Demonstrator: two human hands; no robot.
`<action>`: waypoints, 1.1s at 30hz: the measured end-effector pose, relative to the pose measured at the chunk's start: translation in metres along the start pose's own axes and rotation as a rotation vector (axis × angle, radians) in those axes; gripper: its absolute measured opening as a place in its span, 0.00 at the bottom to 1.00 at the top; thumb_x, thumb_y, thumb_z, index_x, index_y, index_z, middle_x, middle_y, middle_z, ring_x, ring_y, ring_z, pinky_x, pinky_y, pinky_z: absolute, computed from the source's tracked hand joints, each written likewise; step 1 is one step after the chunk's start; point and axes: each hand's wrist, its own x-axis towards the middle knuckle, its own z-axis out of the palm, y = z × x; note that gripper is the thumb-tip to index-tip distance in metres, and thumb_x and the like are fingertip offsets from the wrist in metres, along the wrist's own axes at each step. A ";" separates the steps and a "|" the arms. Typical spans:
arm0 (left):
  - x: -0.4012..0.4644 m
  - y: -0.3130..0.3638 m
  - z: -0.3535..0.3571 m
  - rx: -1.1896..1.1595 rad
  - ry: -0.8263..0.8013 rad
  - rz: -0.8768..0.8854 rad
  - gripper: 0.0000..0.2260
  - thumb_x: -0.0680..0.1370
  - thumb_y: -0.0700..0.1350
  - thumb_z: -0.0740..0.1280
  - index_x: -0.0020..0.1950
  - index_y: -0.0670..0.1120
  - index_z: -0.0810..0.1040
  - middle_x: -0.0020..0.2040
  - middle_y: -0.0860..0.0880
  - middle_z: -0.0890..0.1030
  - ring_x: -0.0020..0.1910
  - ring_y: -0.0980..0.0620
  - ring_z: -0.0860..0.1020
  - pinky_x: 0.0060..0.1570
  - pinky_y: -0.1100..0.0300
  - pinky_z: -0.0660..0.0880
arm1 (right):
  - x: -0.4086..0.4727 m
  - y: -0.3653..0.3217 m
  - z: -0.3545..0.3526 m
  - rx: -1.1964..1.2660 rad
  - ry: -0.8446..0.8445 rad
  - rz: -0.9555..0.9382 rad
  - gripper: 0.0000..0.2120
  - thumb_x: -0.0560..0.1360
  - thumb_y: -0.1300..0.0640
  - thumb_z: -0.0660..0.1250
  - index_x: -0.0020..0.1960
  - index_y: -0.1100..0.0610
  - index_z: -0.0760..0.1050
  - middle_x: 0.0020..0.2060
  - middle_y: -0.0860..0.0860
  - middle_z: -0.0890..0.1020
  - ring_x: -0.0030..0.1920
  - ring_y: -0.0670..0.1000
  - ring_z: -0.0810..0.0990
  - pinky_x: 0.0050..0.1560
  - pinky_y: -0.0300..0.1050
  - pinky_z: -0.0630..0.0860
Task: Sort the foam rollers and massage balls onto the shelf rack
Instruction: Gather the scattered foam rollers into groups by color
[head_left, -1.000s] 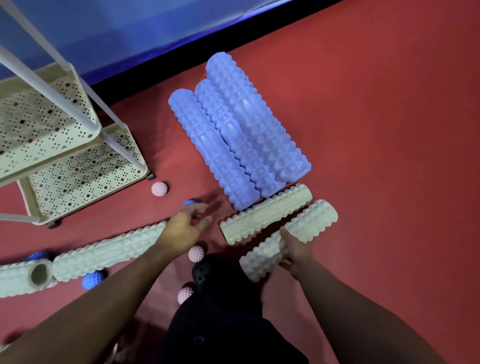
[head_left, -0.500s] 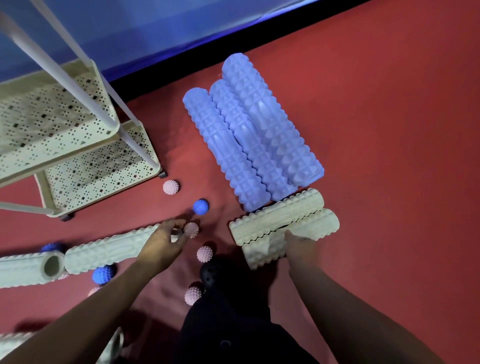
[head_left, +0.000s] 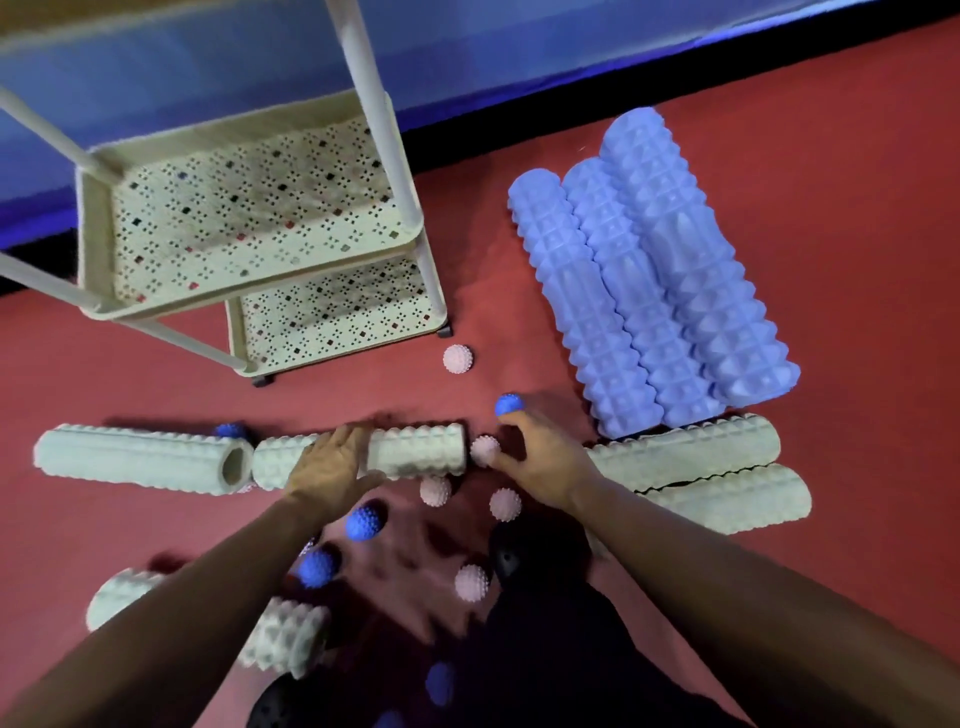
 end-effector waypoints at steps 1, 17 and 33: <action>0.005 -0.003 0.000 0.029 -0.030 0.009 0.35 0.76 0.61 0.69 0.78 0.49 0.61 0.71 0.47 0.71 0.69 0.43 0.70 0.69 0.50 0.66 | 0.002 -0.002 0.002 -0.020 -0.010 -0.015 0.25 0.77 0.42 0.69 0.69 0.52 0.72 0.65 0.51 0.77 0.66 0.51 0.74 0.62 0.41 0.67; 0.016 0.013 -0.043 0.053 0.059 0.157 0.39 0.66 0.70 0.70 0.72 0.52 0.68 0.59 0.49 0.77 0.59 0.47 0.72 0.63 0.54 0.70 | -0.009 -0.016 -0.002 0.247 0.075 0.043 0.20 0.74 0.44 0.74 0.63 0.49 0.77 0.55 0.39 0.81 0.56 0.40 0.78 0.58 0.34 0.72; -0.018 0.246 -0.071 -0.782 -0.121 0.490 0.23 0.73 0.52 0.75 0.67 0.57 0.75 0.57 0.55 0.83 0.56 0.56 0.82 0.59 0.48 0.78 | -0.083 -0.002 -0.054 1.540 0.189 0.420 0.27 0.71 0.43 0.74 0.64 0.58 0.80 0.53 0.57 0.85 0.51 0.55 0.84 0.52 0.52 0.79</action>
